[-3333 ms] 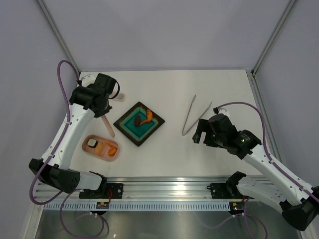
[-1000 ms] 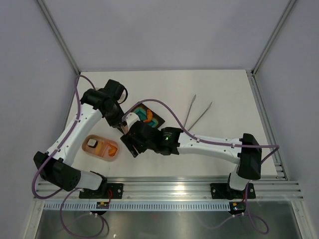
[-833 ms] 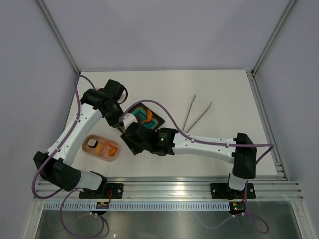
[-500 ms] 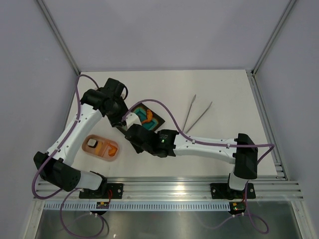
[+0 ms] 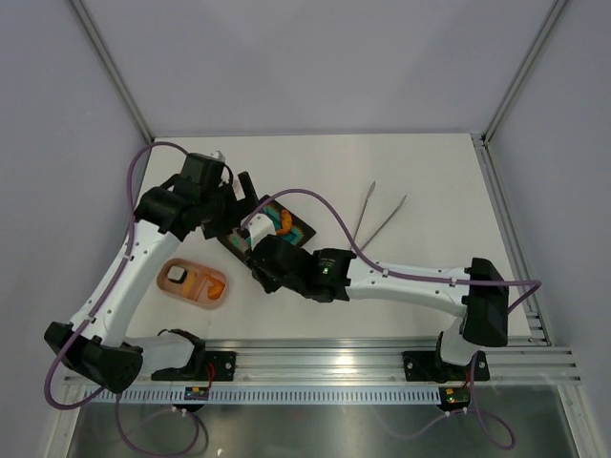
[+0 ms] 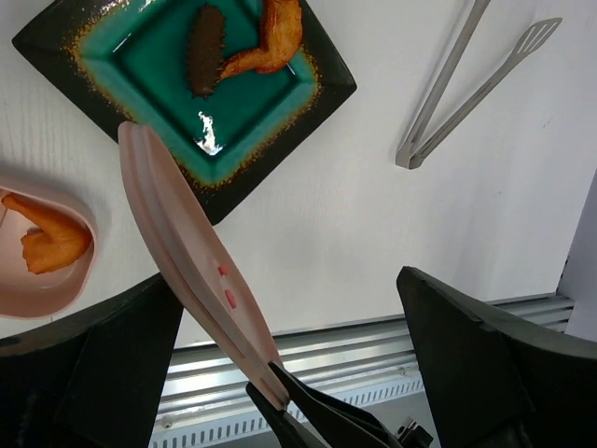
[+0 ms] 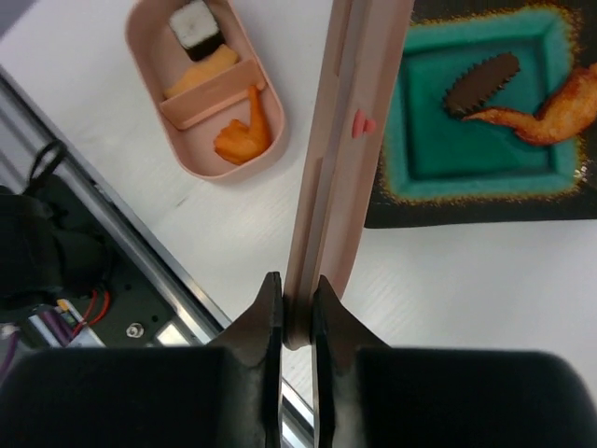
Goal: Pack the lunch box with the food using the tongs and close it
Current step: Pick up the box lid from the center of the board.
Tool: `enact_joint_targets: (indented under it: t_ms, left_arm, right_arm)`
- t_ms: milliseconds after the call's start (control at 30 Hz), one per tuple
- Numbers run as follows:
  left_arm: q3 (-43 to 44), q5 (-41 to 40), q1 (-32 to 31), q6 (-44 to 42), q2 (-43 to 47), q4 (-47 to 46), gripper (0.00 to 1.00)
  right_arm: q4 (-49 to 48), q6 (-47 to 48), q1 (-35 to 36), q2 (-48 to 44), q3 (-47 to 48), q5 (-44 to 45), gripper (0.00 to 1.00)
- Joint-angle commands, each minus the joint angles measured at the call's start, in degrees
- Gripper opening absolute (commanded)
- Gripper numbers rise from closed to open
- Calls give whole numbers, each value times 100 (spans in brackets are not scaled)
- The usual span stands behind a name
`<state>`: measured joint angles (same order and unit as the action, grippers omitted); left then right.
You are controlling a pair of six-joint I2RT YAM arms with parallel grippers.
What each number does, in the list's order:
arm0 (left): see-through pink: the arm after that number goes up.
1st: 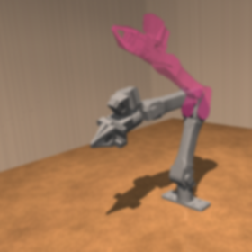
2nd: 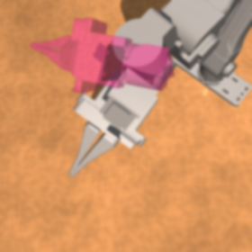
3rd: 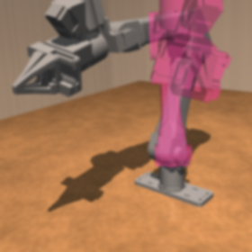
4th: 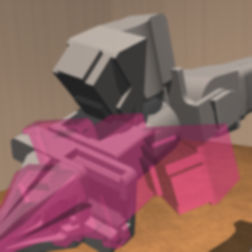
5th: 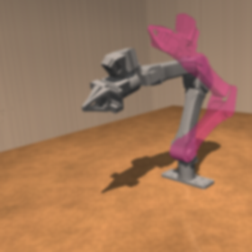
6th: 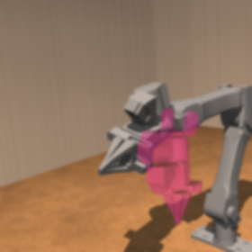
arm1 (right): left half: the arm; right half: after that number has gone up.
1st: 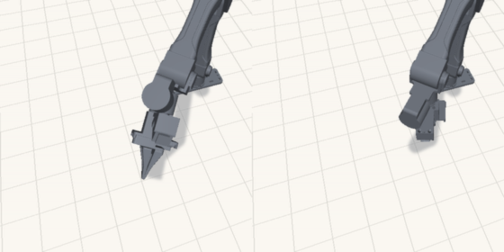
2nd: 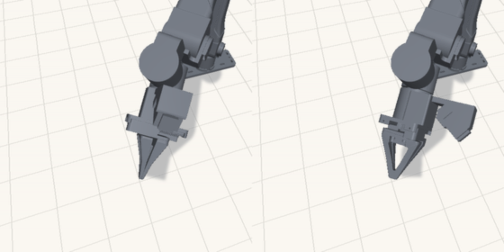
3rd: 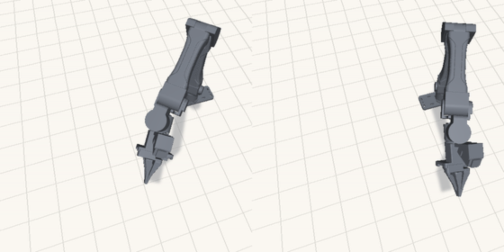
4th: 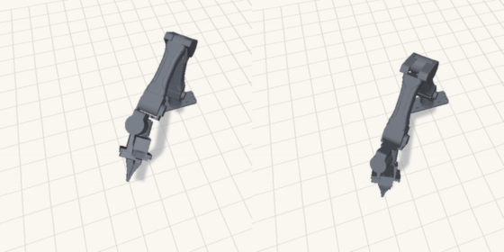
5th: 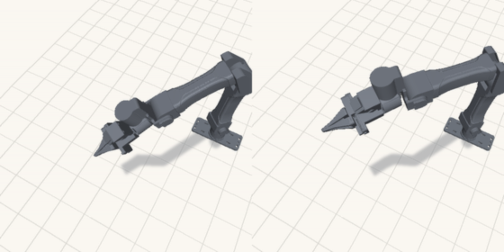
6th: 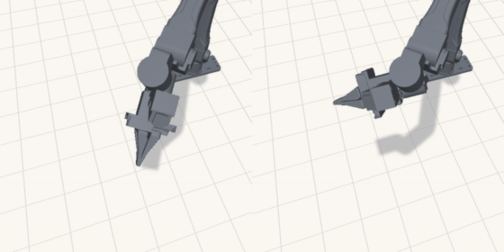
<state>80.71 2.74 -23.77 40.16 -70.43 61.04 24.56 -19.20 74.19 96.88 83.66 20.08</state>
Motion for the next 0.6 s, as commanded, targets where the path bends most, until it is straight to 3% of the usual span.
enact_joint_targets:
  t_ms: [0,133,267,400,567]
  left_arm:
    - [227,-19,4,-351,503,-188,99]
    - [-204,-247,13,-421,890,-513,99]
    - [-870,-582,4,-360,1426,-1013,99]
    - [-1127,-197,13,-569,1761,-1384,99]
    - [-1066,-2,13,-842,1726,-1199,99]
  right_arm:
    - [50,-496,-572,-520,-532,-422,0]
    - [-406,-874,-1108,-1152,-1035,-1250,0]
    - [-461,-954,-1302,-1312,-1203,-1445,0]
    - [-460,-1006,-1302,-1295,-1238,-1498,0]
    - [-724,-1305,-1521,-1523,-1378,-1971,0]
